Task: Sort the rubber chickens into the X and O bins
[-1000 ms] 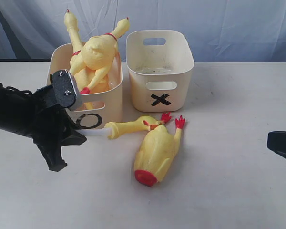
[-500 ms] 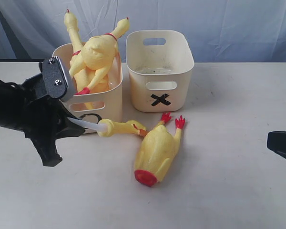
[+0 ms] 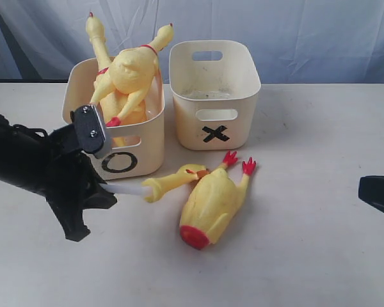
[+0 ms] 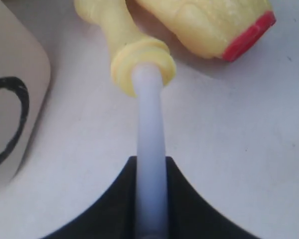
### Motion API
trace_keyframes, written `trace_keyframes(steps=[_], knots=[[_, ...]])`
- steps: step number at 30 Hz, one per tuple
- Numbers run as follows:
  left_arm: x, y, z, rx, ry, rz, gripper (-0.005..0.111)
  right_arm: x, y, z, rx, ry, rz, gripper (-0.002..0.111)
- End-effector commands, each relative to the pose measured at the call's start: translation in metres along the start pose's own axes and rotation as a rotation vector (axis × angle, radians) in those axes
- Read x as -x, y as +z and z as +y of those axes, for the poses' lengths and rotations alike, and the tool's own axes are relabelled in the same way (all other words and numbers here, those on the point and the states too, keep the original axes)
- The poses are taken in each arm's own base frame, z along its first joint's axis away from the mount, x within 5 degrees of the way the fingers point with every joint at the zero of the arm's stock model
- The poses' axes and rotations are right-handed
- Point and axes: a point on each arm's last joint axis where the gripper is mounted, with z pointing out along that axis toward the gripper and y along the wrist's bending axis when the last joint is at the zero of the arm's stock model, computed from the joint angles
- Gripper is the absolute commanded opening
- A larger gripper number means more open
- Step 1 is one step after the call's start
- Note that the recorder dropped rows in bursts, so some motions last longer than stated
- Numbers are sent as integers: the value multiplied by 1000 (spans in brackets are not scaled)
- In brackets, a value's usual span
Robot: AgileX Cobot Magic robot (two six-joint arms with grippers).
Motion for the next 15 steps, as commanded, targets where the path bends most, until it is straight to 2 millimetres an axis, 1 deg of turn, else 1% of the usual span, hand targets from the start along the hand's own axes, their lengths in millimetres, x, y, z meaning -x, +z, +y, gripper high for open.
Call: trace_keyframes(steps=[1,8,12,15], knots=[[-9,18,-1,-69,-35,49,0,3,0,0,0,-4,-15,-1],[-21,40,1,-129,-73,109,0,3,0,0,0,-4,-15,-1],[-26,48,-1,-164,-87,131,0,3,0,0,0,-4,-15,-1],[-27,49,-2,-178,-88,136,1,3,0,0,0,-4,-15,-1]])
